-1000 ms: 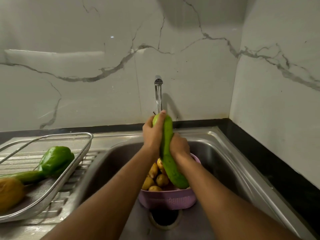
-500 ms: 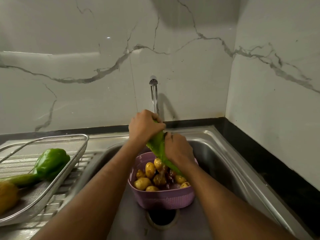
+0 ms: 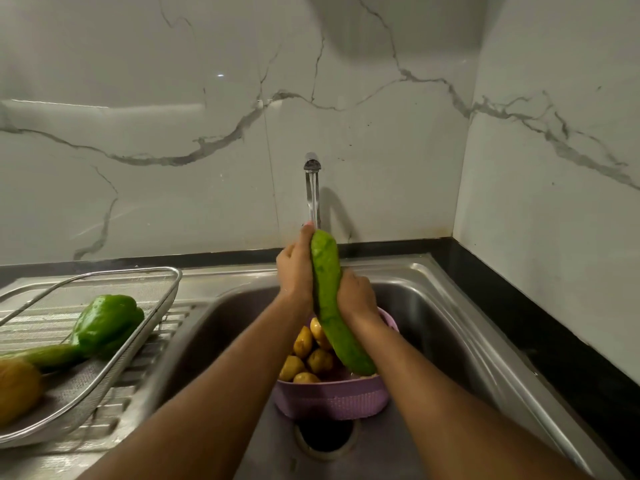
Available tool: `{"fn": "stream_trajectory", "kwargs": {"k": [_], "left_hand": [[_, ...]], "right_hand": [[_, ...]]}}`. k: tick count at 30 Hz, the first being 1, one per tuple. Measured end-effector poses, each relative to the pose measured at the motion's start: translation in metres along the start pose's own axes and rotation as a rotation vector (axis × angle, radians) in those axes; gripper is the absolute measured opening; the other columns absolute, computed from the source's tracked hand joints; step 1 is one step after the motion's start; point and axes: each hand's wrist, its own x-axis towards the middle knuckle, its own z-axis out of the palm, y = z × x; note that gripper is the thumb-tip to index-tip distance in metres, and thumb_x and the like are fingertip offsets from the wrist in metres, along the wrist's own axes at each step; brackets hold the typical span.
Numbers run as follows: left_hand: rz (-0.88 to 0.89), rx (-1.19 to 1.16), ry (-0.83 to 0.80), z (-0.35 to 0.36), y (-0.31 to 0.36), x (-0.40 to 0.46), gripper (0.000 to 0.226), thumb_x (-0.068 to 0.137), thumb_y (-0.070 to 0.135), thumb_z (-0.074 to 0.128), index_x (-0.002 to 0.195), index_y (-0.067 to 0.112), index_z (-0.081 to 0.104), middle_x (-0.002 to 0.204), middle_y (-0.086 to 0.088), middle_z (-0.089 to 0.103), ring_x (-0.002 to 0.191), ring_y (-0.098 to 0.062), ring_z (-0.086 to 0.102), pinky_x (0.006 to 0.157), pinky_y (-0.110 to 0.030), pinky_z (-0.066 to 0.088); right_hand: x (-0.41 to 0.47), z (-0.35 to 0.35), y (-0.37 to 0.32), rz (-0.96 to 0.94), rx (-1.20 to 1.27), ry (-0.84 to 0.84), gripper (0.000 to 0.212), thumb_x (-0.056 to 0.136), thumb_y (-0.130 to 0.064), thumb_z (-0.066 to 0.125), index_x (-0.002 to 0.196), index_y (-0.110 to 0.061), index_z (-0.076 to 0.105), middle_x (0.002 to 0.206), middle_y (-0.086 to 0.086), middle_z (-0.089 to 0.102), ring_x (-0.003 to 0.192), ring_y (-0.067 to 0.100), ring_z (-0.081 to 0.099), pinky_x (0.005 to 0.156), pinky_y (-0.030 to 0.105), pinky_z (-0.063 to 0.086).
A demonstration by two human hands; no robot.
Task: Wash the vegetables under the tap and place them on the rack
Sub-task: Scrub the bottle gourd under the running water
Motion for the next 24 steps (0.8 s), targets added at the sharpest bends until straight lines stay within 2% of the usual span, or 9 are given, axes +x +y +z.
{"fn": "stream_trajectory", "kwargs": {"k": [3,7,10,12,14,17,19,21,24], "left_hand": [[0.152,0.143,0.021,0.002,-0.009,-0.014,0.041,0.102,0.063,0.041,0.099,0.027,0.062,0.1,-0.001,0.068,0.095,-0.015,0.067,0.084,-0.032,0.056],[0.184,0.394,-0.172,-0.005,-0.014,-0.021,0.048,0.107,0.055,0.027,0.142,0.026,0.041,0.128,-0.002,0.057,0.115,-0.017,0.059,0.101,-0.041,0.05],[0.154,0.463,-0.269,-0.016,-0.016,-0.03,0.051,0.109,0.042,0.037,0.156,0.025,0.025,0.137,-0.002,0.052,0.126,-0.023,0.055,0.106,-0.04,0.049],[0.141,0.44,-0.275,-0.024,-0.02,-0.037,0.052,0.108,0.033,0.046,0.156,0.03,0.027,0.133,0.002,0.054,0.12,-0.018,0.057,0.102,-0.038,0.051],[0.143,0.386,-0.236,-0.033,-0.026,-0.04,0.054,0.106,0.03,0.053,0.155,0.032,0.031,0.135,0.001,0.058,0.12,-0.018,0.059,0.104,-0.045,0.053],[0.178,0.327,-0.168,-0.044,-0.029,-0.038,0.063,0.102,0.033,0.061,0.158,0.035,0.032,0.141,-0.002,0.06,0.124,-0.019,0.061,0.104,-0.051,0.054],[0.221,0.323,-0.153,-0.052,-0.027,-0.037,0.068,0.098,0.036,0.065,0.158,0.038,0.032,0.144,-0.001,0.058,0.125,-0.016,0.061,0.104,-0.049,0.054],[0.268,0.344,-0.154,-0.058,-0.026,-0.035,0.07,0.097,0.036,0.067,0.158,0.038,0.033,0.144,0.0,0.058,0.124,-0.014,0.061,0.102,-0.047,0.055],[0.305,0.347,-0.148,-0.057,-0.031,-0.034,0.069,0.097,0.026,0.068,0.157,0.033,0.035,0.139,-0.001,0.061,0.121,-0.014,0.063,0.101,-0.047,0.057]], "right_hand": [[-0.002,0.003,0.003,0.103,0.076,0.053,0.042,0.111,-0.037,0.025,0.101,-0.016,0.06,0.102,0.007,0.059,0.098,0.024,0.056,0.089,0.038,0.041],[-0.008,-0.001,-0.002,0.122,0.101,0.11,0.04,0.112,-0.036,0.024,0.095,-0.015,0.053,0.095,0.008,0.055,0.089,0.024,0.052,0.083,0.036,0.039],[-0.012,0.0,-0.003,0.134,0.116,0.112,0.044,0.111,-0.042,0.022,0.098,-0.017,0.056,0.1,0.01,0.063,0.091,0.025,0.059,0.087,0.04,0.048],[-0.014,0.003,-0.005,0.163,0.122,0.114,0.045,0.11,-0.045,0.02,0.098,-0.019,0.056,0.104,0.011,0.066,0.096,0.027,0.062,0.095,0.046,0.05],[-0.015,0.007,-0.012,0.18,0.119,0.088,0.05,0.109,-0.05,0.018,0.1,-0.02,0.057,0.105,0.011,0.065,0.099,0.028,0.062,0.099,0.048,0.049],[-0.013,0.021,-0.024,0.299,0.307,-0.029,0.077,0.098,-0.07,0.014,0.123,-0.017,0.063,0.116,0.015,0.067,0.108,0.033,0.064,0.105,0.053,0.048],[-0.012,0.027,-0.03,0.356,0.504,-0.072,0.082,0.094,-0.076,0.017,0.132,-0.019,0.062,0.12,0.015,0.067,0.109,0.034,0.065,0.104,0.055,0.05],[-0.018,0.025,-0.043,0.266,0.535,-0.067,0.07,0.101,-0.069,0.02,0.136,-0.023,0.059,0.123,0.011,0.065,0.109,0.03,0.064,0.103,0.053,0.051],[-0.021,0.02,-0.054,-0.022,0.461,0.037,0.053,0.11,-0.056,0.022,0.148,-0.028,0.047,0.134,0.003,0.056,0.12,0.024,0.057,0.107,0.049,0.048]]}}
